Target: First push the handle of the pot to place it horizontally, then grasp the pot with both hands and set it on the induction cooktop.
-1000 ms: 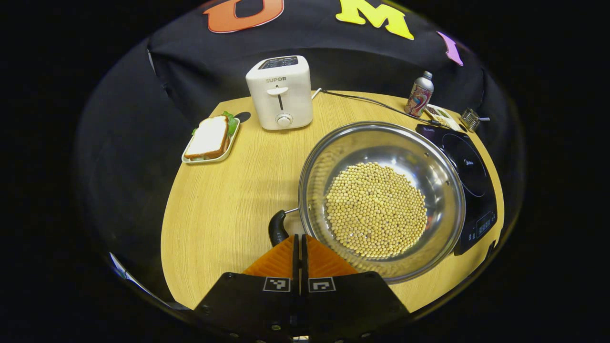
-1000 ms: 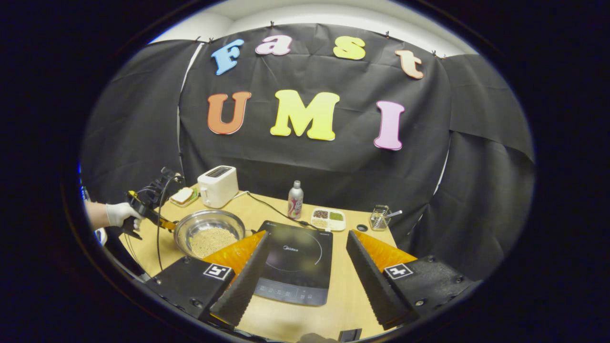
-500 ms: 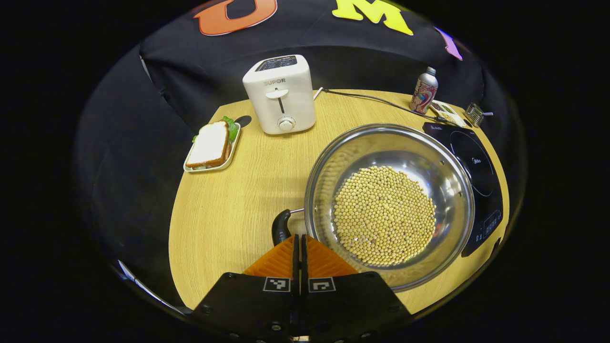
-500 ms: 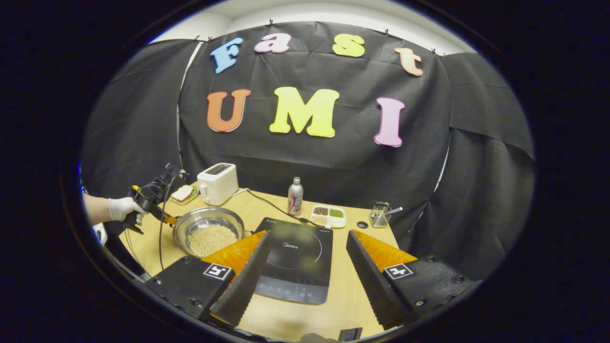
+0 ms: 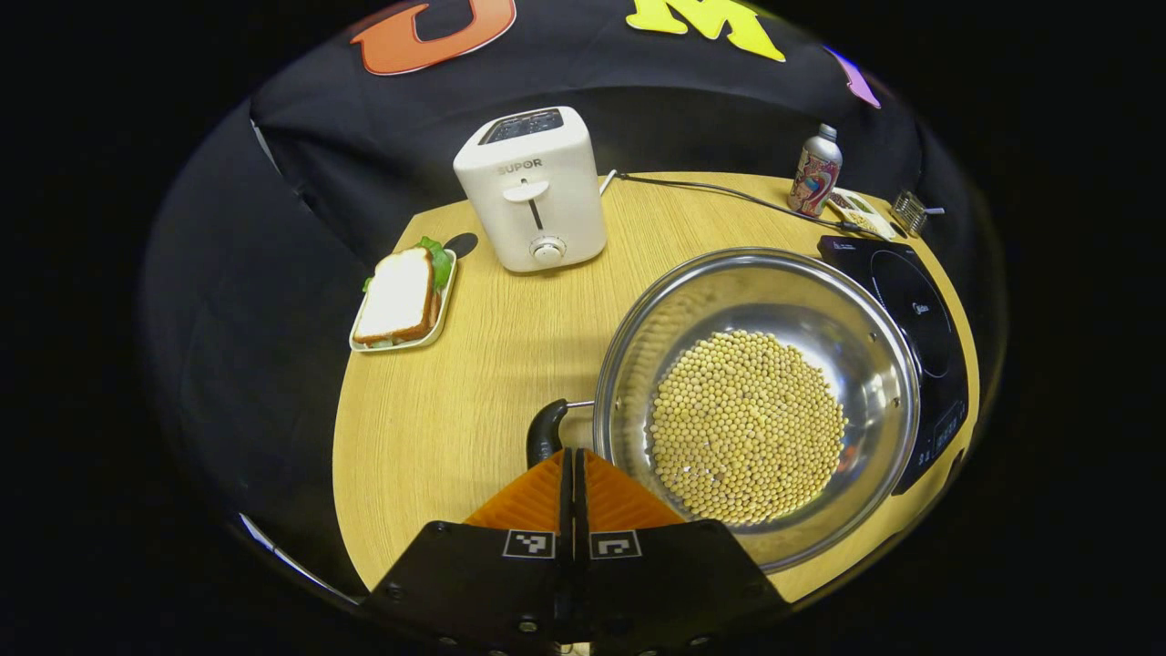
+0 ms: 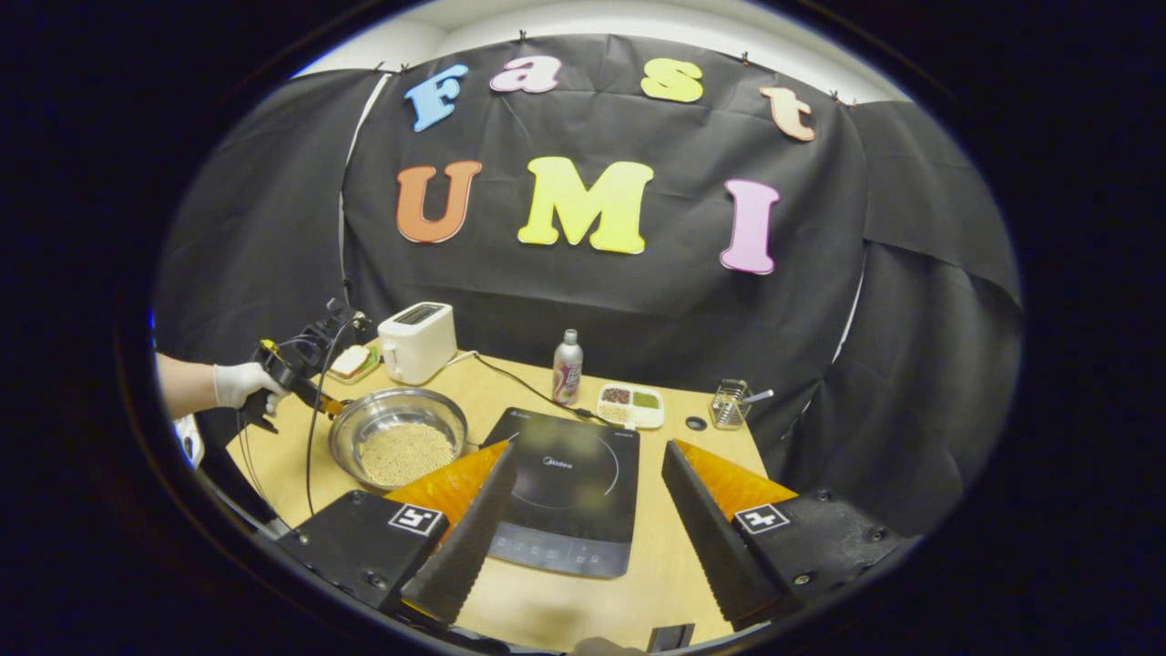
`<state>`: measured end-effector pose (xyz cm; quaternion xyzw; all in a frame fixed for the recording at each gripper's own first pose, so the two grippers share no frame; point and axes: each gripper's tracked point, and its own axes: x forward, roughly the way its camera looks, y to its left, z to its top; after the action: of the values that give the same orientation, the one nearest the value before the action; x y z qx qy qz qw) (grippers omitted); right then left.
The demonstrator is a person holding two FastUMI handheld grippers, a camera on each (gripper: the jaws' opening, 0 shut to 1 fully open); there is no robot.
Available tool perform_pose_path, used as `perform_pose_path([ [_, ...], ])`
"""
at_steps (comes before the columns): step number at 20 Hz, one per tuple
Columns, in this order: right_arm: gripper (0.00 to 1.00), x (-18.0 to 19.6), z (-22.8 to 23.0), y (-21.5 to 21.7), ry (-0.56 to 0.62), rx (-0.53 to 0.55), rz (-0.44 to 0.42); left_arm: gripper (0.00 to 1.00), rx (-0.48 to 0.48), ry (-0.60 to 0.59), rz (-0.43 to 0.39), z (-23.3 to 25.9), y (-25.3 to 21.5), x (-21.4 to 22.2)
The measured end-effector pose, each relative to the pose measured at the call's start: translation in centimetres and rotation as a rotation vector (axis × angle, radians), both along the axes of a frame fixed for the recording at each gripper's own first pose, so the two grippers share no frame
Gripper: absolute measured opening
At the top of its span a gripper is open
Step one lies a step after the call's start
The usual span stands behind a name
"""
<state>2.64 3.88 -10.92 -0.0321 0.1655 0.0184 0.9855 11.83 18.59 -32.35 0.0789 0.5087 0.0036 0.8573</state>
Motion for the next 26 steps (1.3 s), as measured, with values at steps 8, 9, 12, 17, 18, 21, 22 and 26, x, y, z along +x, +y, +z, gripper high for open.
perform_pose_path([
  [8,1.0,0.3,-2.0,1.8,0.04,0.056,0.016,0.0,-0.048,-0.13,0.042,3.8,-0.9,-1.0],
  [9,1.0,0.5,-2.3,2.2,0.047,0.067,0.02,0.0,-0.059,-0.164,0.048,4.7,-1.1,-1.3],
  [12,0.97,1.2,-3.5,3.9,0.077,0.09,0.045,0.04,-0.094,-0.276,0.04,7.5,-1.5,-1.8],
  [17,0.98,3.5,-6.4,8.2,0.159,0.126,0.112,0.89,-0.043,-0.32,0.047,8.6,0.2,-2.3],
  [18,1.0,4.2,-7.1,9.2,0.181,0.125,0.13,0.94,-0.026,-0.307,0.05,8.3,0.6,-2.4],
  [21,0.97,7.3,-9.2,11.8,0.23,0.131,0.163,0.97,-0.005,-0.277,0.044,7.1,-0.2,-1.6],
  [22,1.0,8.3,-10.1,12.8,0.259,0.141,0.176,0.98,0.0,-0.269,0.04,6.7,-0.4,-1.3],
  [26,0.97,12.4,-14.7,16.0,0.391,0.187,0.177,0.98,0.012,-0.209,0.008,4.4,-1.1,0.4],
])
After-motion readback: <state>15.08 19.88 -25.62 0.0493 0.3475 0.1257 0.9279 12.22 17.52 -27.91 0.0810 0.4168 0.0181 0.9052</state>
